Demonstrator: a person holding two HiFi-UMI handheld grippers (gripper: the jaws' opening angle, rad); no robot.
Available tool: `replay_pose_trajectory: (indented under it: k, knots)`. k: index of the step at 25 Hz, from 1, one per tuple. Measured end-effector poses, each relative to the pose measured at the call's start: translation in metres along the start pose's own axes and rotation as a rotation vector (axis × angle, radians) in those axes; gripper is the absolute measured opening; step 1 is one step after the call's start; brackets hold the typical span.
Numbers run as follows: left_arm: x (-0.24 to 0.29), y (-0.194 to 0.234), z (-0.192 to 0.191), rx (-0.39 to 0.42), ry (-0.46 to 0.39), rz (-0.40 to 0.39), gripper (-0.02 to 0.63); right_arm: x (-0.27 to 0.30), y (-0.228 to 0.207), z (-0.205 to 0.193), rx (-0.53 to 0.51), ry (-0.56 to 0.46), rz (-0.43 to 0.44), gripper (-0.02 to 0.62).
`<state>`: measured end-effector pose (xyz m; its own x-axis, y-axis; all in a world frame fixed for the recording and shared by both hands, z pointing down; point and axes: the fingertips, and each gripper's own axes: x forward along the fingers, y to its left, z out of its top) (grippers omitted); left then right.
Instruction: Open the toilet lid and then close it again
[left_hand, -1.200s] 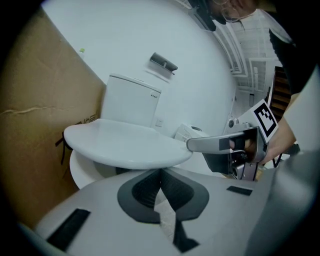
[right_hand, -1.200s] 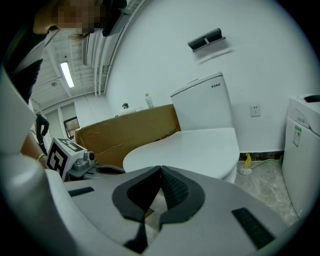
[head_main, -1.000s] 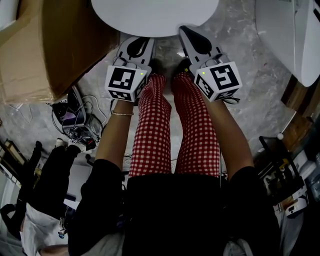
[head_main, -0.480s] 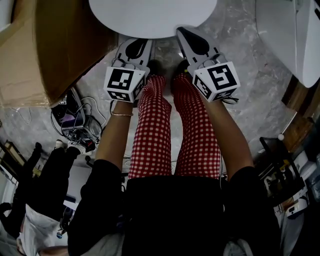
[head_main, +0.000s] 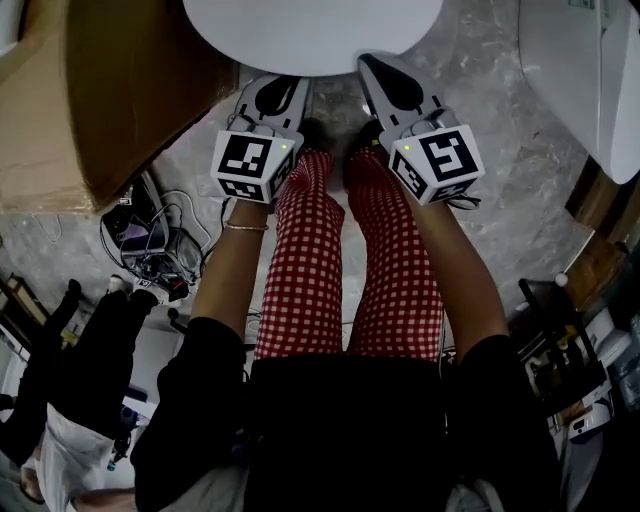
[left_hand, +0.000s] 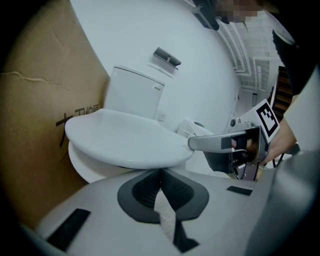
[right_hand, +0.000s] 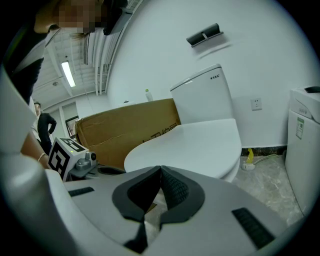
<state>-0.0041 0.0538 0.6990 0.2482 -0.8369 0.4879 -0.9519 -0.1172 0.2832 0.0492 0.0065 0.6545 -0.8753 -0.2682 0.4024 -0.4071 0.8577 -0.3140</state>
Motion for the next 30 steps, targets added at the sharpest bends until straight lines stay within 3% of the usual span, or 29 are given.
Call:
replay_pose_trajectory:
  k: [13, 30]
  knots:
    - [0.005, 0.008, -0.011, -0.032, 0.005, 0.037, 0.003, 0.007, -0.002, -0.014, 0.003, 0.015, 0.018, 0.019]
    - [0.007, 0.006, -0.019, -0.044, 0.037, 0.002, 0.003, 0.012, -0.004, -0.018, 0.006, 0.041, 0.018, 0.02]
